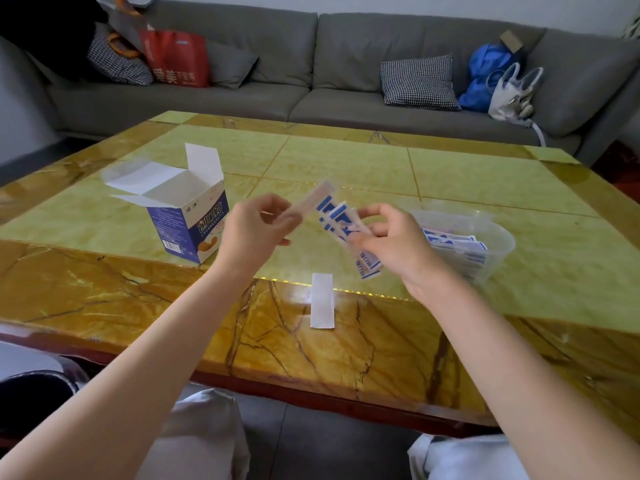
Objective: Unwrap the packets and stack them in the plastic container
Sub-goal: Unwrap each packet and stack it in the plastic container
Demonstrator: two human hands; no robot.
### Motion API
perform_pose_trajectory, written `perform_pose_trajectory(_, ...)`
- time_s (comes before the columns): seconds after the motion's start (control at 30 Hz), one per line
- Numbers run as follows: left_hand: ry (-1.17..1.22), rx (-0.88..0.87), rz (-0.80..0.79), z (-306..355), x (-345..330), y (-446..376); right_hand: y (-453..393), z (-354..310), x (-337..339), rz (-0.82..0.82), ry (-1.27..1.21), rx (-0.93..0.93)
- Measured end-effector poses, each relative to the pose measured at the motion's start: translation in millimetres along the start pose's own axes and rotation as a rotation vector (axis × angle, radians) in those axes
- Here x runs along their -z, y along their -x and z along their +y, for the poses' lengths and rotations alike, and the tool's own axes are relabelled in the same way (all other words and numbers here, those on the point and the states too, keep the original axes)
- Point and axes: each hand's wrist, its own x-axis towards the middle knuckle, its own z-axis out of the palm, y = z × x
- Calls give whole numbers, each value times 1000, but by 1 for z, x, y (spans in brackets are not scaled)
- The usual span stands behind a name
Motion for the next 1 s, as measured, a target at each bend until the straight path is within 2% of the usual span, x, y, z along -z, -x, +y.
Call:
perform_pose_trajectory(0.07, -293, -273, 93, -9, 11, -3, -1, -1, 9, 64, -90, 31)
perform_pose_trajectory(0.13, -468, -502, 56, -17, 15, -1, -3, -4, 16, 73, -212, 44)
perform_pose_trajectory(0.23, -635, -685, -28, -20, 15, 3, -1, -9, 17, -123, -346, -46)
perform_pose_trajectory(0.3, -671, -748, -51, -17, 12, 6, 2, -8, 11, -228, -307, -107)
perform_pose_trajectory(0.37, -676, -767, -24, -14, 8, 8, 4, -8, 4, -232, -335, -146)
perform_pose_trajectory(0.43, -680, -749, 46, -11, 4, 10, 5, -6, -2, -209, -494, -199)
perform_pose_trajectory(0.53, -727, -742, 99, -5, -1, 12, 8, -7, -10, -261, -783, -318)
perform_pose_trajectory(0.6, -731, -779, 46, -2, -8, 13, 10, -8, -14, -263, -884, -350)
perform_pose_trajectory(0.67, -676, -840, -85, 0, -18, 17, 9, -10, -16, -172, -903, -320)
perform_pose_trajectory(0.73, -606, -851, -219, -5, -23, 19, 5, -10, -14, -10, -734, -206)
perform_pose_trajectory(0.77, -597, -813, -259, -8, -23, 19, 4, -9, -10, 83, -530, -103)
perform_pose_trajectory(0.83, -611, -653, -324, -15, -21, 19, 1, -7, 4, 191, 55, 224)
perform_pose_trajectory(0.87, -633, -540, -396, -18, -20, 20, 0, -7, 10, 139, 338, 366)
perform_pose_trajectory(0.9, -674, -425, -496, -22, -19, 19, 1, -6, 14, 27, 580, 428)
perform_pose_trajectory(0.97, -777, -276, -691, -24, -19, 17, 5, 3, 14, -187, 895, 403)
perform_pose_trajectory(1.0, -785, -252, -744, -24, -20, 15, 8, 10, 11, -237, 989, 384)
